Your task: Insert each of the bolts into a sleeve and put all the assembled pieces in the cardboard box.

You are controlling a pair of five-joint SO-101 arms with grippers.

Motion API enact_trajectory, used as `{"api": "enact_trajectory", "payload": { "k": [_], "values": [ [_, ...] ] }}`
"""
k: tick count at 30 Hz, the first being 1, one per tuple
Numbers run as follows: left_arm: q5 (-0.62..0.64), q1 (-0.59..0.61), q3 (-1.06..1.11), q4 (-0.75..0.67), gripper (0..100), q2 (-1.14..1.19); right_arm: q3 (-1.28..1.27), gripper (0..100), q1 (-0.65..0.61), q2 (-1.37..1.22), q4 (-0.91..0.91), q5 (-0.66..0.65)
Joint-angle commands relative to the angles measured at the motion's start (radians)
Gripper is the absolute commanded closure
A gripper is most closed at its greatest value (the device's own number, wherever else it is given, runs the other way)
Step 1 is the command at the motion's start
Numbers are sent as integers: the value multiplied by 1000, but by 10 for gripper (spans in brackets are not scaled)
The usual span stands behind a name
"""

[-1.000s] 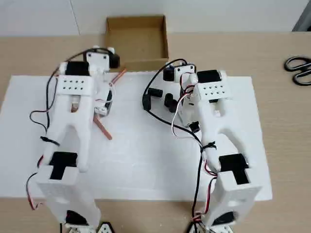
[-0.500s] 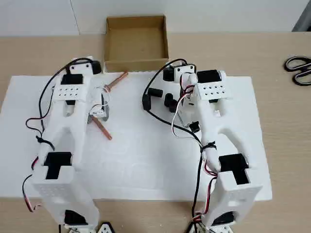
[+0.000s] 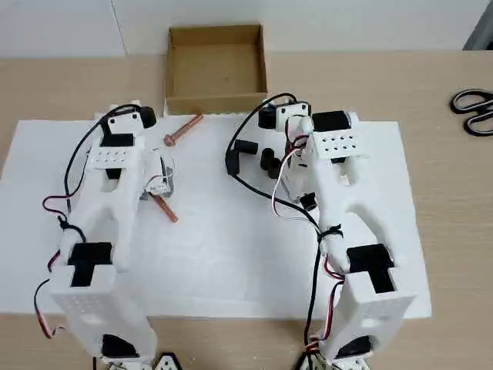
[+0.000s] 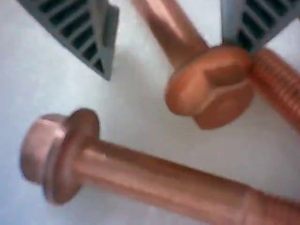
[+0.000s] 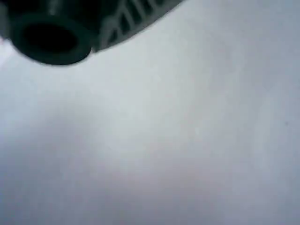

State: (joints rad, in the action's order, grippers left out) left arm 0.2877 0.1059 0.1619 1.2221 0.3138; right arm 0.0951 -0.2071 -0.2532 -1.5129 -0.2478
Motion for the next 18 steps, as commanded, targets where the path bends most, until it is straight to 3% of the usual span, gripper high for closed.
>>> {"api": "enact_trajectory", "payload": {
  "k": [1, 8, 14, 18],
  "values": [
    [21, 2, 19, -54, 852, -46, 3, 991, 8, 64, 2, -6],
    [44, -26, 18, -58, 994, -49, 3, 991, 8, 64, 2, -6],
    [-29, -106, 13, -29, 993, -58, 3, 991, 8, 64, -1, -8],
    [-41, -137, -79, 84, 992, -58, 3, 991, 10, 65, -4, -11]
  ]
}}
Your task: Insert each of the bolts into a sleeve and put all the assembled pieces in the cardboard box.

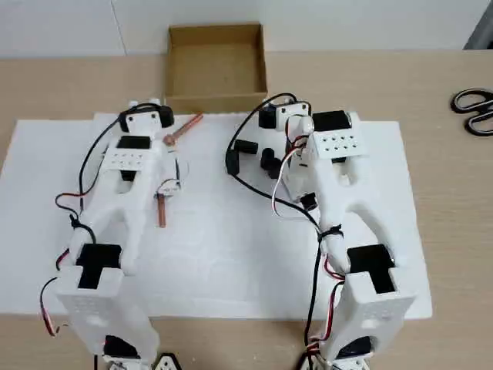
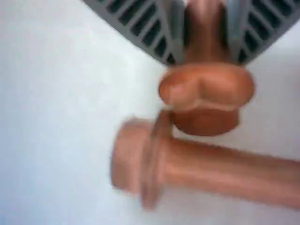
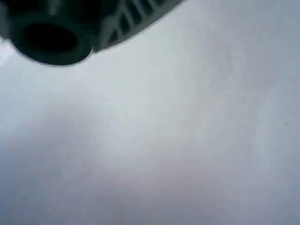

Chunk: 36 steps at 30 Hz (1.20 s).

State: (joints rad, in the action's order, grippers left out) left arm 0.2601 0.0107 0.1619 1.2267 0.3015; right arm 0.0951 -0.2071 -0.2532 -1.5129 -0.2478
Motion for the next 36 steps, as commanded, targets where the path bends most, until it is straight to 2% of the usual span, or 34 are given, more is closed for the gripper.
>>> {"api": "enact_trajectory", "payload": {
  "k": [1, 8, 11, 15, 27, 33, 36],
  "values": [
    [-14, -44, -119, 120, 992, -46, 3, 991, 10, 68, -5, -11],
    [-15, -46, -423, 436, 993, -46, 9, 994, 4, 74, -7, -14],
    [-12, -46, -521, 528, 993, -46, 9, 995, 4, 102, -18, -14],
    [-9, -48, -575, 525, 994, -83, 61, 995, 2, 237, -104, -14],
    [-9, -203, -587, 520, 994, -542, 71, 995, 2, 725, -203, -9],
    [-3, -203, -582, 519, 994, -646, -63, 995, 2, 929, -165, -6],
    [46, -206, -544, 491, 994, -674, -186, 995, 2, 1013, -111, -6]
  ]
}}
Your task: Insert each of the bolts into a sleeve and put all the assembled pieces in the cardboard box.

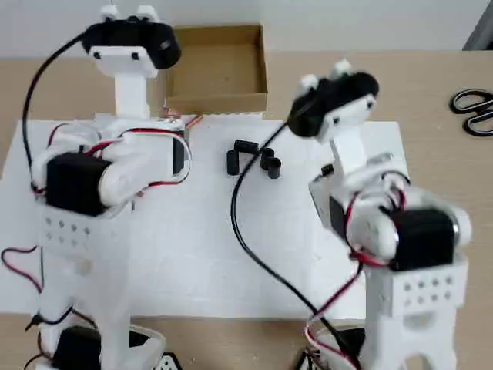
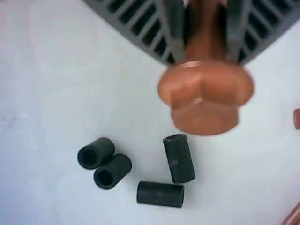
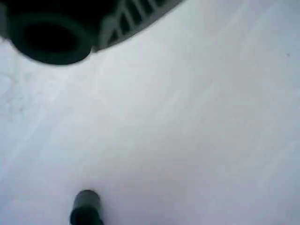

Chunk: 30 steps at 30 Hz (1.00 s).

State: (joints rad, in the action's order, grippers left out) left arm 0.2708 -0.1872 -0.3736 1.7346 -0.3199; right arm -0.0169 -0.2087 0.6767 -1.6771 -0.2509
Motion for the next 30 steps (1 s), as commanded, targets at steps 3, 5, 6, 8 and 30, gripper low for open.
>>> {"api": "enact_trajectory", "payload": {
  "k": [3, 5, 6, 8, 30],
  "values": [
    [43, -8, 53, -69, 994, -78, -209, 995, 4, 176, 176, 3],
    [43, -14, 97, -110, 994, -100, -307, 995, 2, 257, 283, 58],
    [43, -21, 117, -129, 994, -115, -359, 995, 2, 302, 340, 92],
    [43, -38, 151, -167, 994, -149, -470, 995, 2, 400, 452, 140],
    [44, -259, 622, -773, 994, -272, -1353, 994, -153, 1124, 872, 206]
  ]
}}
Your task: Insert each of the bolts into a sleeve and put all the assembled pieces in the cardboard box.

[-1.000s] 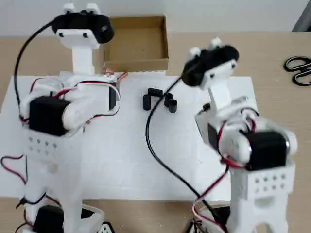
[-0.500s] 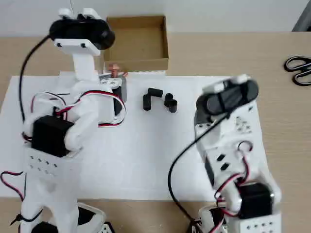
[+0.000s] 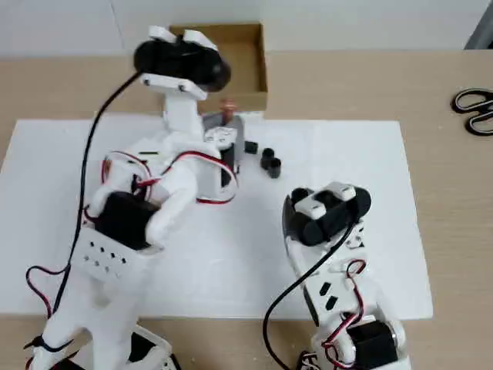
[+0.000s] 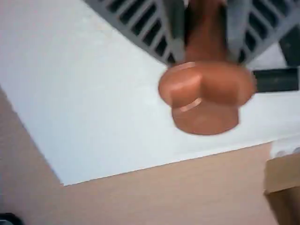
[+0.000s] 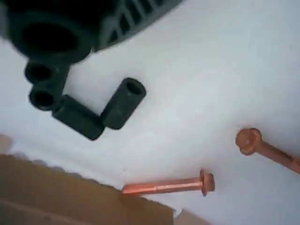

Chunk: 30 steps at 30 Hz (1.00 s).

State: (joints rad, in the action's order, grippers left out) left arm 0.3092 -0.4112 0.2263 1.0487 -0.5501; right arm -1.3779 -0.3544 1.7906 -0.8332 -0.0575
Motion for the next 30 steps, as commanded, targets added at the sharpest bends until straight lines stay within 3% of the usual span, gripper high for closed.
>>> {"api": "enact_trajectory", "payload": {
  "k": [1, 11, 21, 30],
  "values": [
    [8, -48, 45, -121, 994, -48, 5, 995, -5, 10, 28, 14],
    [172, -95, 443, -526, 994, -259, -18, 995, -5, 8, 28, 61],
    [68, -189, 731, -802, 994, -376, -21, 995, -31, 8, 30, 121],
    [71, -242, 746, -829, 994, -348, -21, 995, -68, 7, 30, 120]
  ]
}}
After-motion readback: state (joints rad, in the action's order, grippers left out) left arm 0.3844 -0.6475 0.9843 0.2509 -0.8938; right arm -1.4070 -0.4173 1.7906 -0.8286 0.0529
